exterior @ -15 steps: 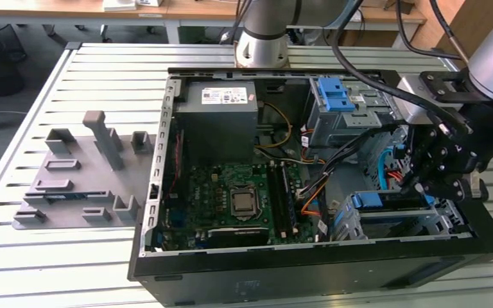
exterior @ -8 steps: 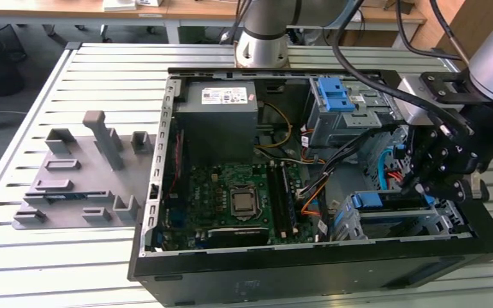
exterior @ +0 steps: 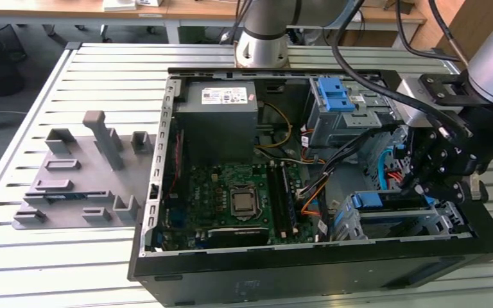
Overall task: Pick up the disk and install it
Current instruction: 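Insert the first disk wire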
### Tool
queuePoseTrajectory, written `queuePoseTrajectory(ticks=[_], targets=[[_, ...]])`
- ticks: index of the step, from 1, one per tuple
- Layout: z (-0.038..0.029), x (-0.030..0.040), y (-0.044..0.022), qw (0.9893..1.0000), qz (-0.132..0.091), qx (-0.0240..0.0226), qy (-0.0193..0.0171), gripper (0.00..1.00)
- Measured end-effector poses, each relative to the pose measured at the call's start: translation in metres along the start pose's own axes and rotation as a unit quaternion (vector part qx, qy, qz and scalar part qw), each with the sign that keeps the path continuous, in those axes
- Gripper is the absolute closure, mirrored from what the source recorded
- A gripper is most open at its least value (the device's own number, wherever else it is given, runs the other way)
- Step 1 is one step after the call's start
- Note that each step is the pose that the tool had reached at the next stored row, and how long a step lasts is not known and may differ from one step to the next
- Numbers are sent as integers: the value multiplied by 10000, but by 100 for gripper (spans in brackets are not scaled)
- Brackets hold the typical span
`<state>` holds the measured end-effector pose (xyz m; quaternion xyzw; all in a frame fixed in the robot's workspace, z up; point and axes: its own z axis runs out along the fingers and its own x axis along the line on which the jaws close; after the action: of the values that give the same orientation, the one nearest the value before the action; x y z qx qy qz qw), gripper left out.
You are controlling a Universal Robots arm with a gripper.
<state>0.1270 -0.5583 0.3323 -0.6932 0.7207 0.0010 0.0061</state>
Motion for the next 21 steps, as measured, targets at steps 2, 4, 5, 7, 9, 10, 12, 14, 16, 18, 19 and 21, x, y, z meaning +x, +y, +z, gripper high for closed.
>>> queuePoseTrajectory(ticks=[2,4,5,7,9,10,12,14,16,18,19,21], targets=[[6,0,0,10000,0,0,-3,83],[13,0,0,10000,0,-1,-5,83],[21,0,0,10000,0,-2,-8,83],[31,0,0,10000,0,-4,-8,83],[41,1,0,10000,0,-6,-8,83],[43,1,0,10000,0,-6,-7,83],[43,1,0,10000,0,-7,-7,83],[46,1,0,10000,0,-7,-9,83],[47,1,0,10000,0,-7,-11,83],[43,1,0,10000,0,-7,-13,82],[35,1,0,10000,1,-7,-13,76],[-54,0,0,10000,0,-7,-9,76]])
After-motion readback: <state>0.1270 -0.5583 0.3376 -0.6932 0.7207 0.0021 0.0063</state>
